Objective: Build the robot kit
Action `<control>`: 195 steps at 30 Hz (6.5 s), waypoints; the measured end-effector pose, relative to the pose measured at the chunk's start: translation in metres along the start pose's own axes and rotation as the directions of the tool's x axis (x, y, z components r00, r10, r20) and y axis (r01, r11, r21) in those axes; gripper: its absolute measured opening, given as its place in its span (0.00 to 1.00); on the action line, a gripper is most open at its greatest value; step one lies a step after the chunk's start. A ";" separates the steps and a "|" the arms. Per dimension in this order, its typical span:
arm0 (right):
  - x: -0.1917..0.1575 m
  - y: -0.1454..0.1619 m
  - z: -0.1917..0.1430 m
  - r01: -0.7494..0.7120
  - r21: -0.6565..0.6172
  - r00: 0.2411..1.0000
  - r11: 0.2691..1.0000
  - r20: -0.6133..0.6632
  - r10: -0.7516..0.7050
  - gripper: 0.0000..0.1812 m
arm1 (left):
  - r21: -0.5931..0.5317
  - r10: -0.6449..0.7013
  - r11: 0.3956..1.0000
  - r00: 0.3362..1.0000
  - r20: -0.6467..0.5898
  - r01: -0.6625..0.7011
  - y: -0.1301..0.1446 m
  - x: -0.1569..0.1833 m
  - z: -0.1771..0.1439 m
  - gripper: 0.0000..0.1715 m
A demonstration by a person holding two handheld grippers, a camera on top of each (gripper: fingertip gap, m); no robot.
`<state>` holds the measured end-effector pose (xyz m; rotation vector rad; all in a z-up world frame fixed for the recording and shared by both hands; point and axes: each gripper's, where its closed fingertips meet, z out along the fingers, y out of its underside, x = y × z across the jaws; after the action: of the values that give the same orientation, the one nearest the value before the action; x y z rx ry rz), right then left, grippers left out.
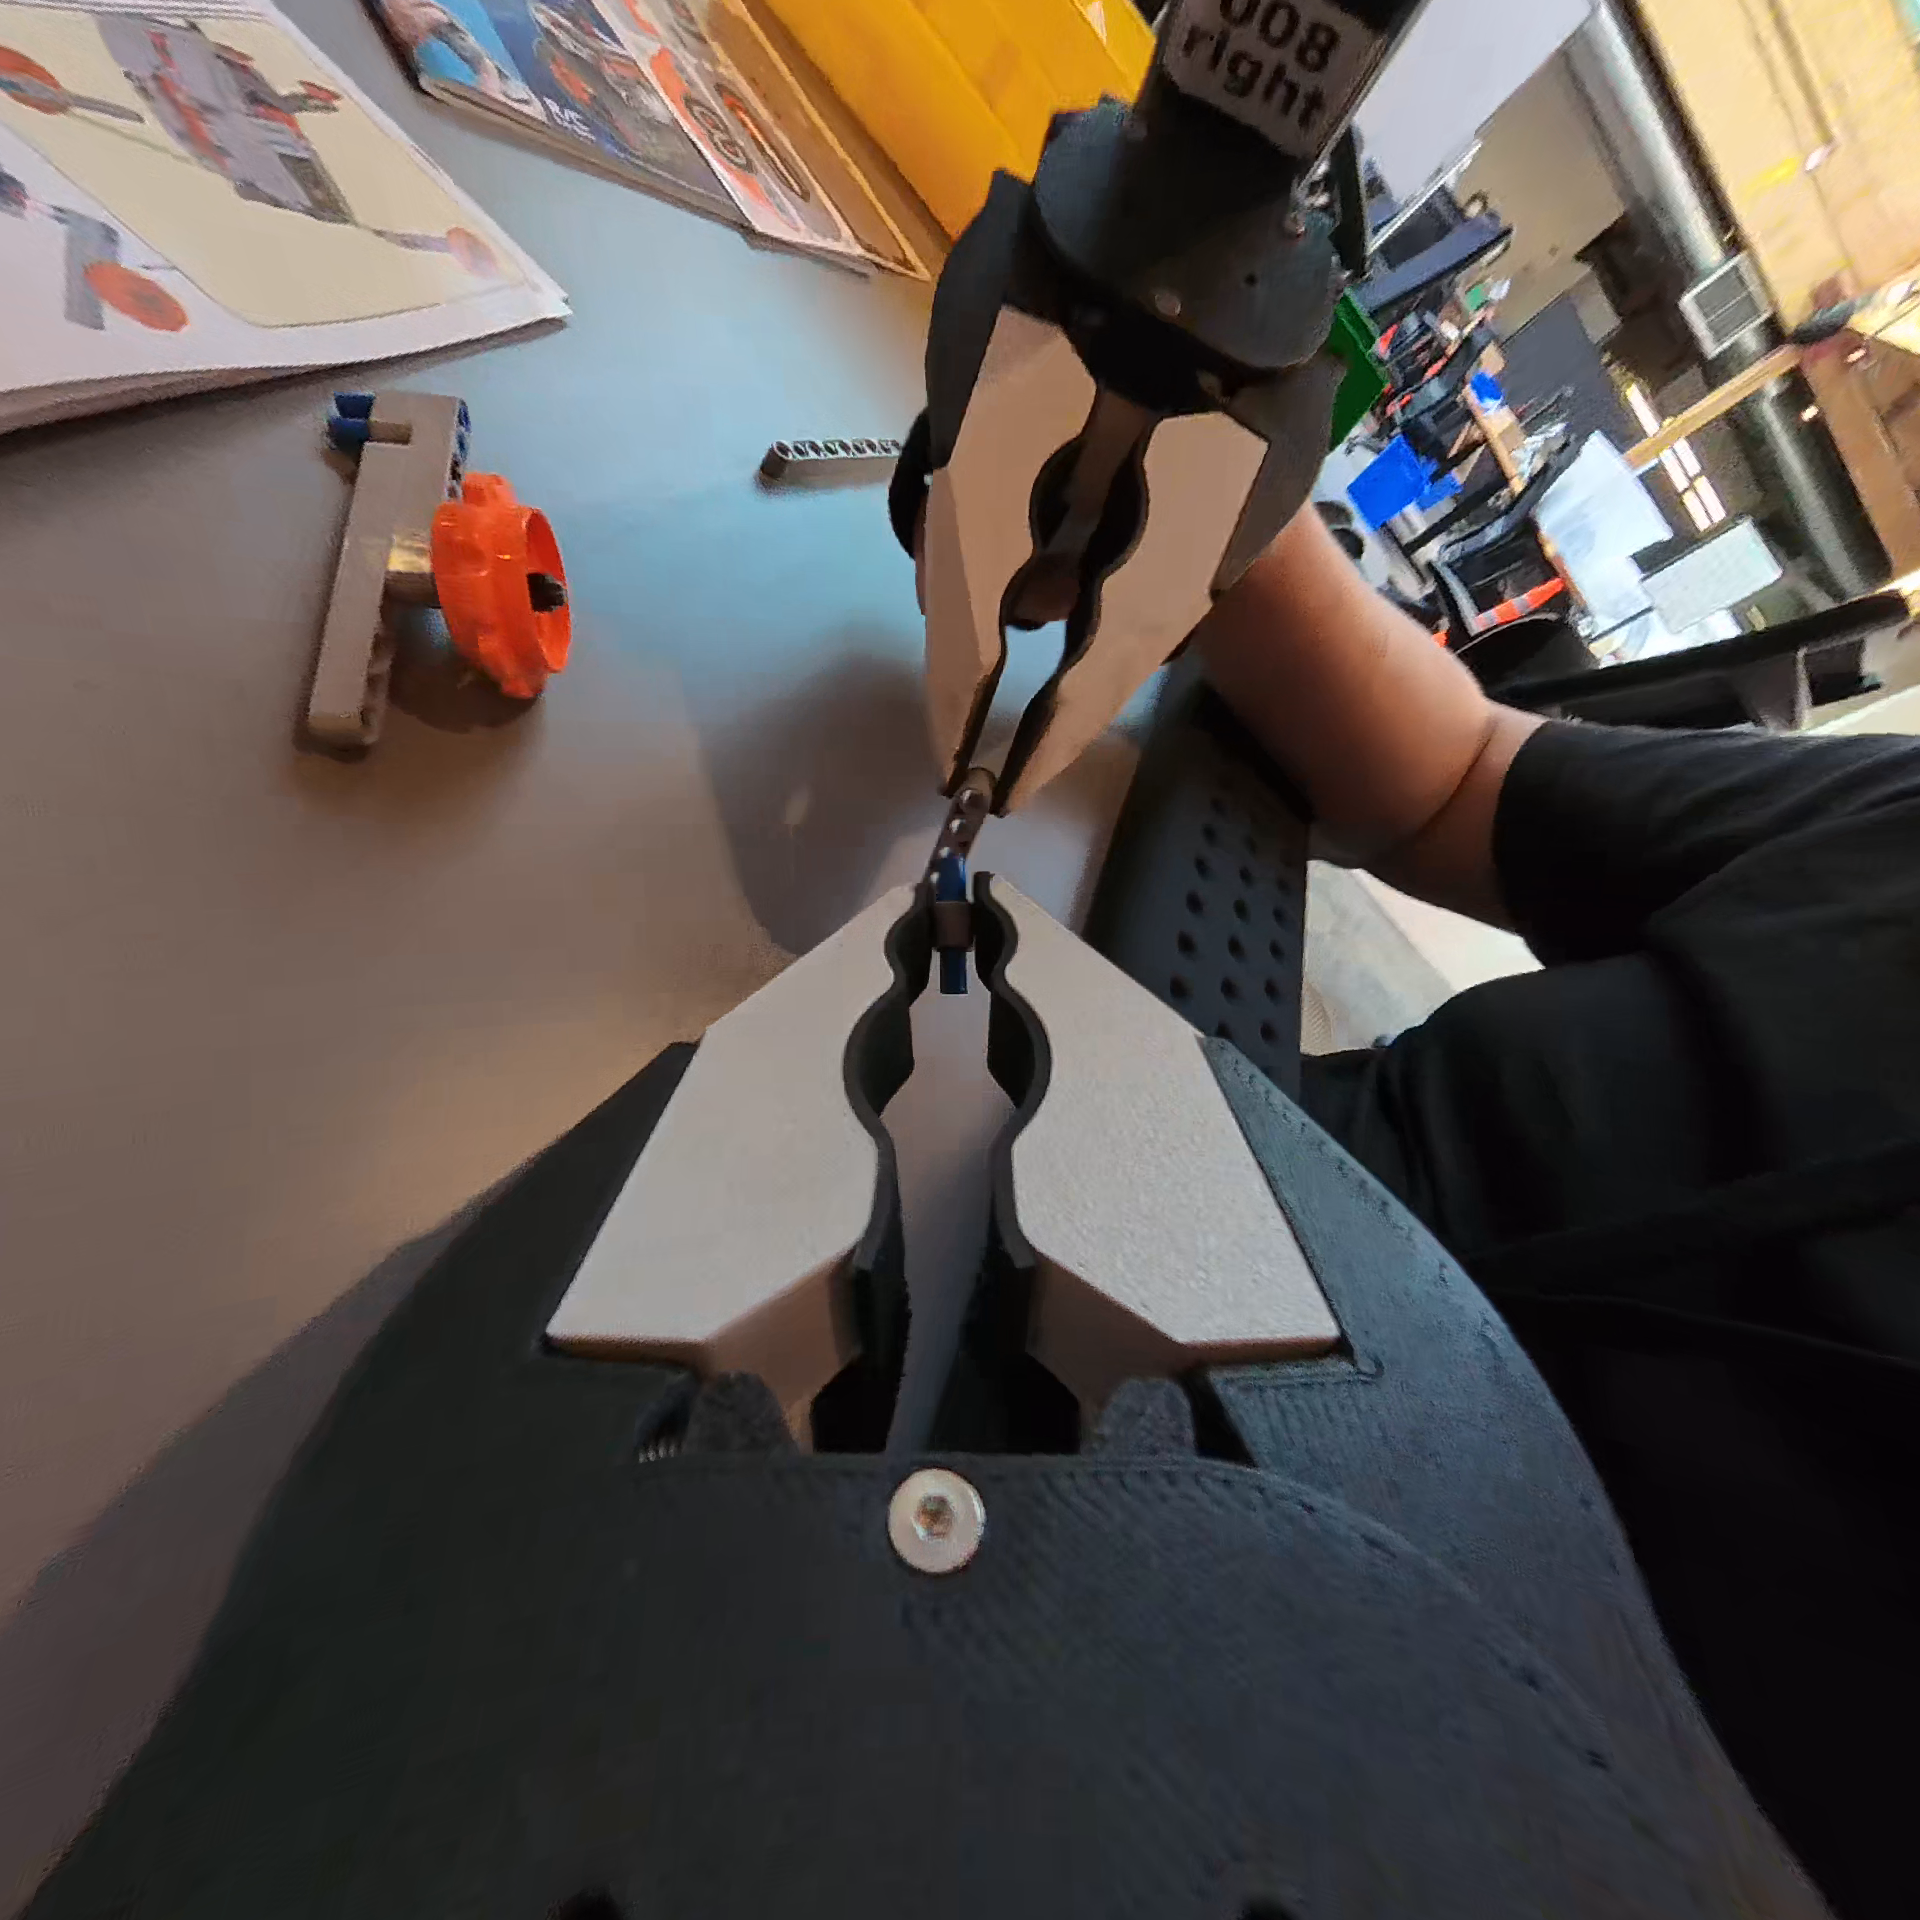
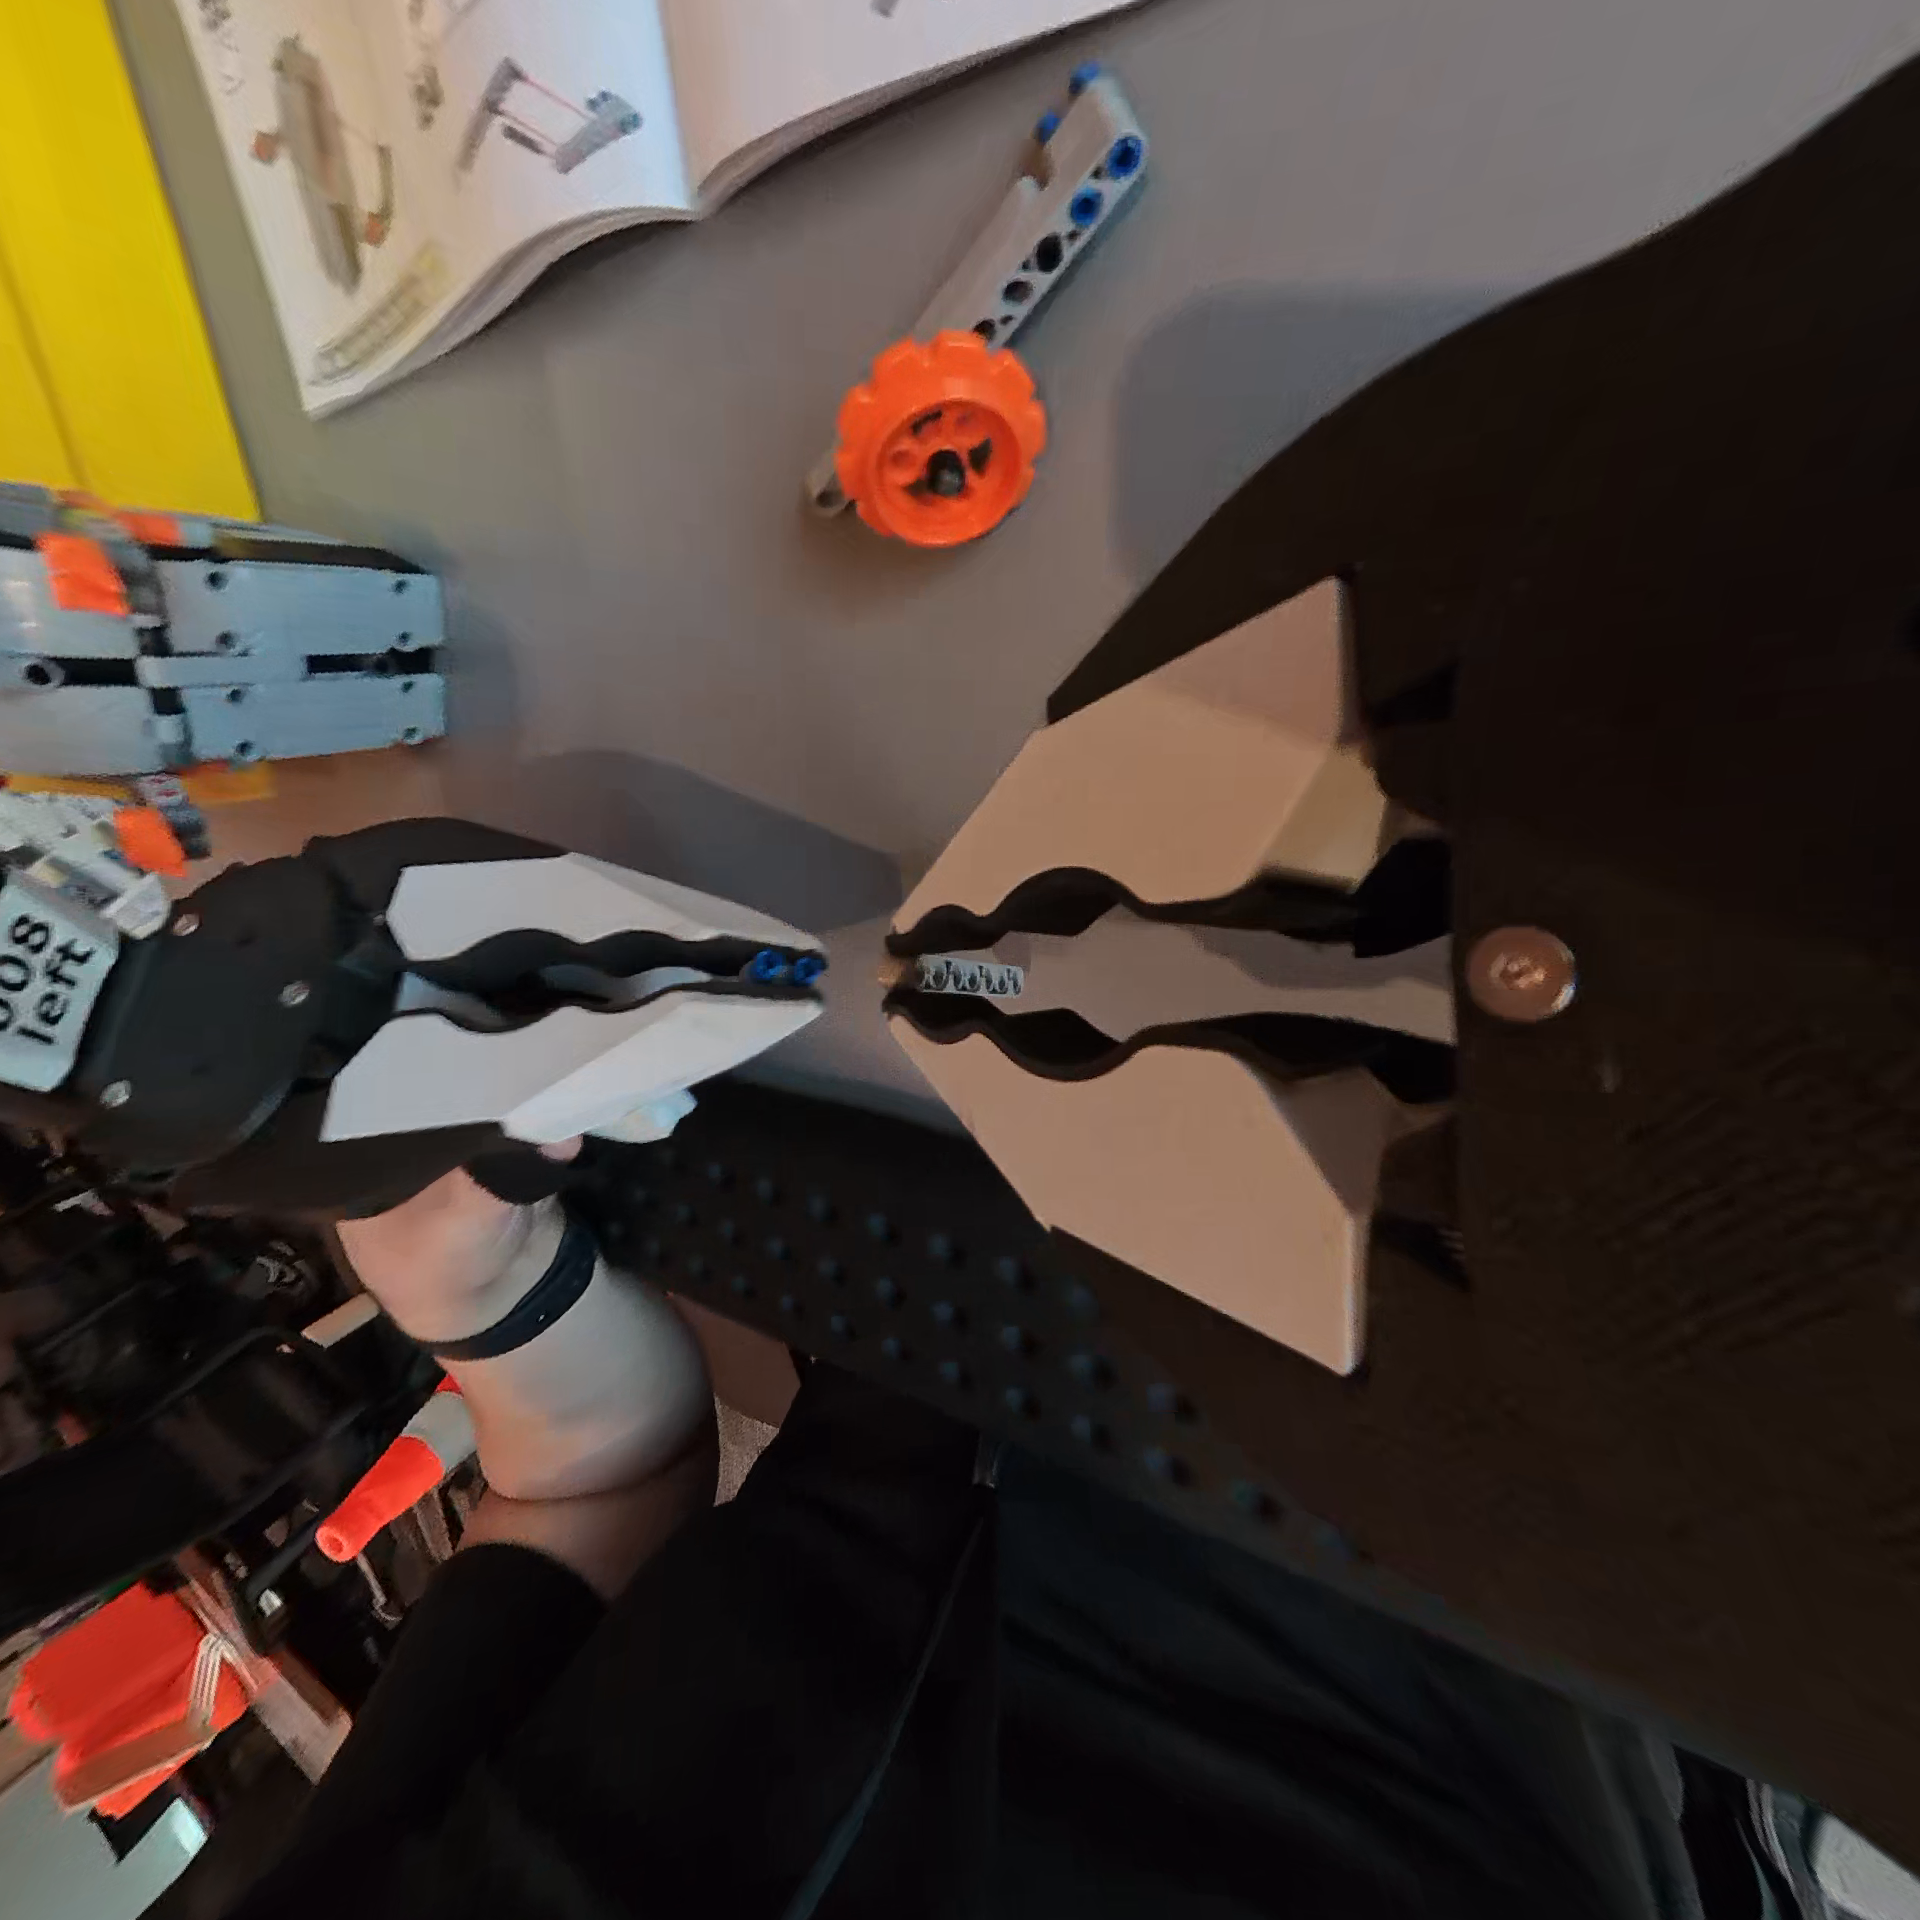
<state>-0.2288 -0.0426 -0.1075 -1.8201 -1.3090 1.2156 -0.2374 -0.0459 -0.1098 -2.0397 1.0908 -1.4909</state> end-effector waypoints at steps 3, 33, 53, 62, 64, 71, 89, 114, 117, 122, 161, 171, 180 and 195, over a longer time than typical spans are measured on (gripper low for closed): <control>0.009 0.013 0.003 -0.133 -0.063 0.991 0.989 0.004 0.134 0.03 | -0.028 -0.015 0.999 1.000 -0.016 0.014 0.004 0.000 -0.002 0.03; -0.059 -0.002 0.029 0.702 -0.145 0.690 0.698 -0.109 -0.716 0.06 | -0.303 -0.180 0.951 0.910 -0.374 0.064 0.033 0.057 -0.006 0.07; -0.035 -0.033 0.007 0.688 -0.125 0.647 0.715 -0.341 -0.682 0.06 | 0.062 -0.147 0.983 0.942 -0.303 0.173 -0.013 0.040 -0.018 0.04; -0.024 -0.031 0.004 0.624 -0.131 0.687 0.770 -0.376 -0.621 0.16 | 0.095 -0.146 0.979 0.948 -0.281 0.179 -0.016 0.035 -0.017 0.03; -0.011 -0.021 0.000 0.476 -0.146 0.772 0.867 -0.404 -0.491 0.25 | 0.109 -0.150 0.977 0.954 -0.258 0.183 -0.016 0.030 -0.017 0.03; 0.002 0.042 0.016 0.111 -0.227 0.882 0.968 -0.425 -0.201 0.35 | 0.108 -0.184 0.972 0.964 -0.194 0.207 -0.012 0.019 -0.017 0.03; 0.011 0.048 0.027 0.048 -0.228 0.870 0.972 -0.468 -0.153 0.31 | 0.060 -0.230 0.972 0.973 0.008 0.229 0.006 -0.005 -0.011 0.03; -0.038 -0.015 0.018 0.576 -0.036 0.719 0.816 -0.451 -0.528 0.30 | 0.139 -0.284 0.938 0.934 -0.219 0.318 -0.005 0.023 -0.018 0.03; -0.038 -0.019 0.015 0.572 -0.012 0.723 0.820 -0.465 -0.511 0.30 | 0.183 -0.257 0.936 0.941 -0.221 0.299 -0.011 0.026 -0.019 0.03; -0.036 -0.020 0.014 0.571 -0.020 0.715 0.821 -0.479 -0.509 0.30 | 0.229 -0.240 0.928 0.941 -0.237 0.294 -0.015 0.028 -0.017 0.03; -0.048 0.002 0.013 0.625 0.091 0.772 0.776 -0.221 -0.596 0.30 | 0.041 -0.368 0.922 0.906 -0.211 0.384 0.006 0.030 -0.003 0.03; -0.036 0.025 0.003 0.734 -0.104 0.647 0.671 -0.195 -0.737 0.30 | 0.089 -0.328 0.938 0.942 -0.070 0.334 0.008 0.020 0.013 0.03; -0.003 0.081 -0.052 0.500 -0.663 0.725 0.557 -0.031 -0.688 0.30 | 0.037 -0.304 0.952 0.952 0.040 0.303 0.018 0.015 0.014 0.04; 0.017 0.118 -0.111 0.277 -0.946 0.763 -0.172 0.325 -0.559 0.30 | 0.040 -0.224 0.974 0.975 -0.010 0.224 0.024 0.045 -0.026 0.03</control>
<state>-0.0785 -0.0616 -0.1668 -1.7311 -2.7346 -0.7166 -0.2638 -0.0924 -0.0888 -2.1907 0.8466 -1.6120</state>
